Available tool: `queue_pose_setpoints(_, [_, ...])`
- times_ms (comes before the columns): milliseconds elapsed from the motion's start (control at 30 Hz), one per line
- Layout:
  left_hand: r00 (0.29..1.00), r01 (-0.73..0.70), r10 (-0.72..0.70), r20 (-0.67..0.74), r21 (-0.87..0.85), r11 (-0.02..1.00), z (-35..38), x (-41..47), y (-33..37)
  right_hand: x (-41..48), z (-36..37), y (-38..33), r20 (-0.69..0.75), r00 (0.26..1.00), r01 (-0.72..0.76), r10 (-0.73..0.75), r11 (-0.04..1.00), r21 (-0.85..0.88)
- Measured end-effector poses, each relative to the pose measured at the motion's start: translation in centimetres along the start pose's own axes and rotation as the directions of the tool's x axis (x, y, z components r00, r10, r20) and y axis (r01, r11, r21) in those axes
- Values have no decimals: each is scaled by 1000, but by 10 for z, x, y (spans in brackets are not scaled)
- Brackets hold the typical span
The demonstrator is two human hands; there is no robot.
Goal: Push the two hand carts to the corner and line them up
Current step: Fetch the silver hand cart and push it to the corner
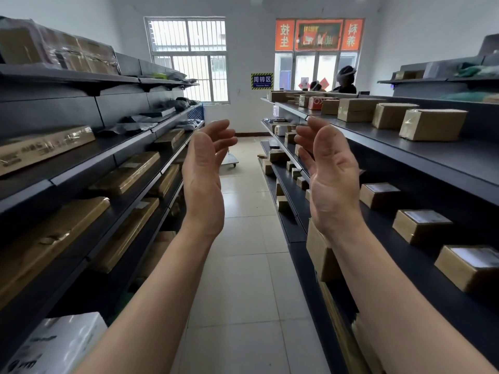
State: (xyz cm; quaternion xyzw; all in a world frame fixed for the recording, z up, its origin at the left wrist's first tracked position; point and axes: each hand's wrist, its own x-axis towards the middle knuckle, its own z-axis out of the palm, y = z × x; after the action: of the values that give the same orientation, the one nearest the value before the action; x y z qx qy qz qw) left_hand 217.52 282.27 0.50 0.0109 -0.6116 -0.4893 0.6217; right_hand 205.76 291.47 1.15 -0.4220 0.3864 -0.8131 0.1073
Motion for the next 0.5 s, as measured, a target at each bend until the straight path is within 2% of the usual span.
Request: queue_pose_setpoints(500, [1000, -18, 18, -21, 17, 1000, 24, 105, -149, 151, -32, 120, 32, 999, -7, 5, 998, 66])
